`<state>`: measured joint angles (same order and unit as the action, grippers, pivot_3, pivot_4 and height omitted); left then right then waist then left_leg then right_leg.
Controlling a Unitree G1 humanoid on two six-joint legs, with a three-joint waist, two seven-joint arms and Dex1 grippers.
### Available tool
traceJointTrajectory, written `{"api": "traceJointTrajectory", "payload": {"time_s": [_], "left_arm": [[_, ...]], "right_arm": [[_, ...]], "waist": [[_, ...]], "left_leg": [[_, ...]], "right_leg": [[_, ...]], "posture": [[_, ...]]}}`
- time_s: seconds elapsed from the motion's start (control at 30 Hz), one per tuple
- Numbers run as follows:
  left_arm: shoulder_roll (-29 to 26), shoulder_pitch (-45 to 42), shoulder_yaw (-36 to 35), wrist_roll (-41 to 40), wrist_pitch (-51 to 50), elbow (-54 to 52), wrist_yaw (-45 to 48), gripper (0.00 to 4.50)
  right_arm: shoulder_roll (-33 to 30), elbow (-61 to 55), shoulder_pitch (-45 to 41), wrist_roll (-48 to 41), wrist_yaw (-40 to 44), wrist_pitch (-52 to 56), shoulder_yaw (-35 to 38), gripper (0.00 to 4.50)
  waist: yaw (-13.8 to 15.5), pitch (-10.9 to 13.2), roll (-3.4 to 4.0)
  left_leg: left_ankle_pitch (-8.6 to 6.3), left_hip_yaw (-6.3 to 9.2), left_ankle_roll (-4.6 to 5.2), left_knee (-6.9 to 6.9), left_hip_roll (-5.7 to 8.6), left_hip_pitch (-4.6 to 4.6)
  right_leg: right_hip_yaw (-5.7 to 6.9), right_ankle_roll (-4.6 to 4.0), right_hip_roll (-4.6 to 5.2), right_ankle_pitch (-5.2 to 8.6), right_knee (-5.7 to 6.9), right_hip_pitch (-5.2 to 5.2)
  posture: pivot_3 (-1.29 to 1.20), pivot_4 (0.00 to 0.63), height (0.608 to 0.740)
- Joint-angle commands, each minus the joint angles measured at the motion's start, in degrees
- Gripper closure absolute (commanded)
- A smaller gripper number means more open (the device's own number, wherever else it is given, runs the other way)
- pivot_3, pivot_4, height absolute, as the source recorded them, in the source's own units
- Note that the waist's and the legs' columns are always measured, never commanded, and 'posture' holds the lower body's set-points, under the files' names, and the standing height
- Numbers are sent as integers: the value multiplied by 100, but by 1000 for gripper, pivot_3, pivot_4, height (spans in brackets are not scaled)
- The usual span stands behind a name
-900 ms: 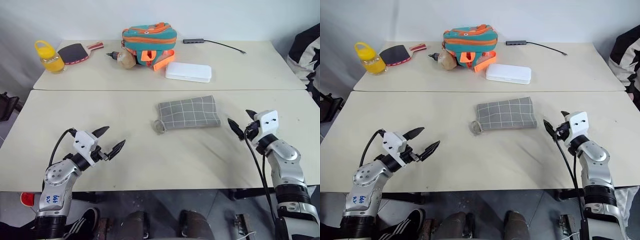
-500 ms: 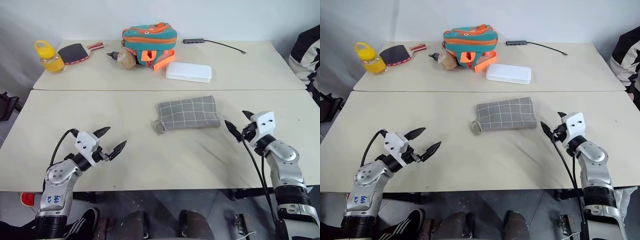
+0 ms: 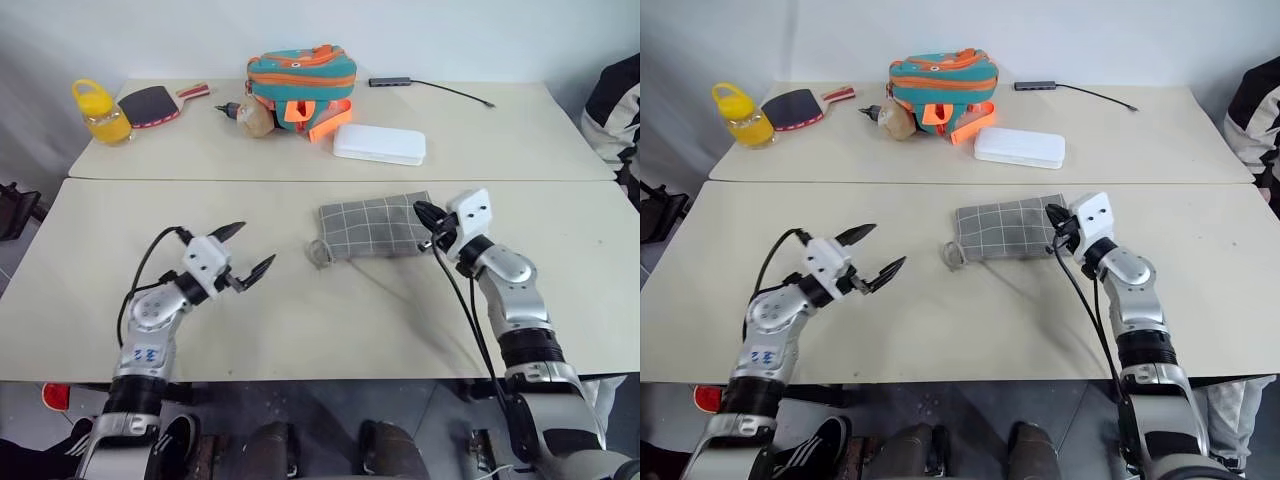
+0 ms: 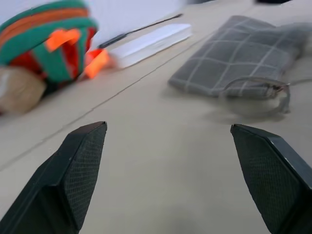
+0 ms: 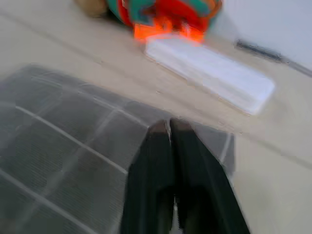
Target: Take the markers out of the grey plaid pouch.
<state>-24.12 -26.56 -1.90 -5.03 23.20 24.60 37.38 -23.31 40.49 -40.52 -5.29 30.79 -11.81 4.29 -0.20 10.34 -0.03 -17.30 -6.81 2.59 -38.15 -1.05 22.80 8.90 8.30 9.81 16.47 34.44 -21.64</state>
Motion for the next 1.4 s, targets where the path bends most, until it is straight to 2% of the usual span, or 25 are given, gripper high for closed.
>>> {"api": "traceJointTrajectory", "payload": {"time_s": [0.03,0.2,0.43,0.57,0.73,1.03,1.4], "left_arm": [[149,-813,268,465,742,1032,-172,186],[116,-1864,793,1390,1648,2618,-650,186],[-28,-2528,1344,2189,2347,3692,-1075,186],[-33,-2767,1588,2538,2540,4006,-1337,186],[227,-2935,1819,2785,2645,4211,-1593,186],[580,-3054,1875,2637,2711,4330,-1358,186],[668,-2916,1712,2368,2783,4230,-1123,3698]], "right_arm": [[30,734,-446,385,-386,-492,-126,4456],[120,1082,-482,538,-347,-638,-238,4456],[18,909,-277,524,-319,-554,-219,4456],[18,820,-261,500,-317,-496,-209,4456],[74,679,-249,452,-278,-466,-205,4456],[124,500,-214,424,-228,-400,-217,4456],[122,194,-128,342,15,-439,-241,4500]], "waist": [[-20,0,0],[-108,0,0],[-163,0,-1],[-152,0,-1],[-144,0,-1],[-139,0,-1],[-145,0,-1]], "left_leg": [[0,-1,0,1,1,0],[4,-2,-4,8,20,7],[4,4,-5,15,21,8],[7,9,0,6,17,6],[8,12,1,3,11,6],[9,12,1,4,15,8],[9,15,1,4,13,9]], "right_leg": [[0,0,0,0,0,0],[15,0,-5,0,-2,0],[23,1,-5,0,-5,1],[15,1,-3,0,-4,3],[15,1,0,0,1,4],[18,2,1,0,0,3],[18,2,1,-1,0,1]], "posture": [[0,150,740],[0,150,740],[0,150,740],[0,150,740],[0,150,740],[0,150,740],[0,150,740]]}}
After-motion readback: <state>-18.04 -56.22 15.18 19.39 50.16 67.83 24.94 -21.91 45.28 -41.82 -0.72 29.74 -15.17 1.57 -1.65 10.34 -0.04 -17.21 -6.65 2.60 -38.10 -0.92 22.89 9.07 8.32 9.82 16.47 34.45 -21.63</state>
